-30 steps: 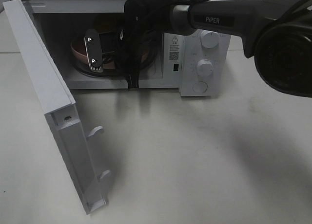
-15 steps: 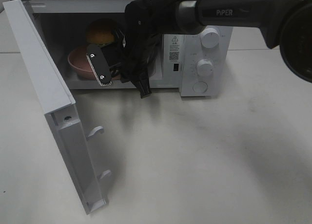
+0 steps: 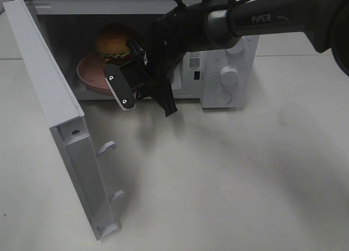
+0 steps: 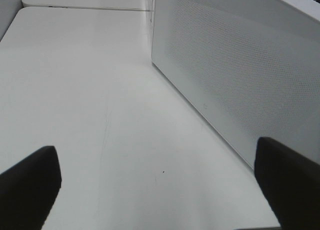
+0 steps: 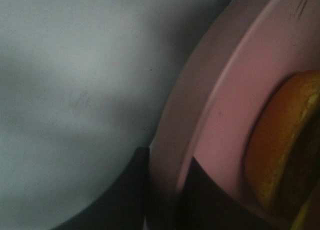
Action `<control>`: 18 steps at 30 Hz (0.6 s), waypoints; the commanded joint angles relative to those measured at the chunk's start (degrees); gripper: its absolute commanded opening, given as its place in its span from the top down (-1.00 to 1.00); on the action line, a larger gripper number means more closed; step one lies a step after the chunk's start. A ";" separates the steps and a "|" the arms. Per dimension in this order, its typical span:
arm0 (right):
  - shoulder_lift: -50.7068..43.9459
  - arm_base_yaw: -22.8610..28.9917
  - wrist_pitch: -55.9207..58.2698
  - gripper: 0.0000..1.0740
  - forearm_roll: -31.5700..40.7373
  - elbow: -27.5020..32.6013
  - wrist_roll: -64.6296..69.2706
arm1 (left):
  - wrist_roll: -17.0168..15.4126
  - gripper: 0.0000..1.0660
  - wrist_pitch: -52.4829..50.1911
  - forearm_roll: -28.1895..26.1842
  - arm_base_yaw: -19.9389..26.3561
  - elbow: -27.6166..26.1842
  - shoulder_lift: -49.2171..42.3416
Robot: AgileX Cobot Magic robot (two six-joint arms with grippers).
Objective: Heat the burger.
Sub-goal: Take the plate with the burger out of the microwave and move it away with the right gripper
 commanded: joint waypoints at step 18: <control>-5.39 -1.15 -17.59 1.00 1.38 11.06 -4.70 | 0.00 -0.83 -0.52 -0.23 0.29 0.23 -1.15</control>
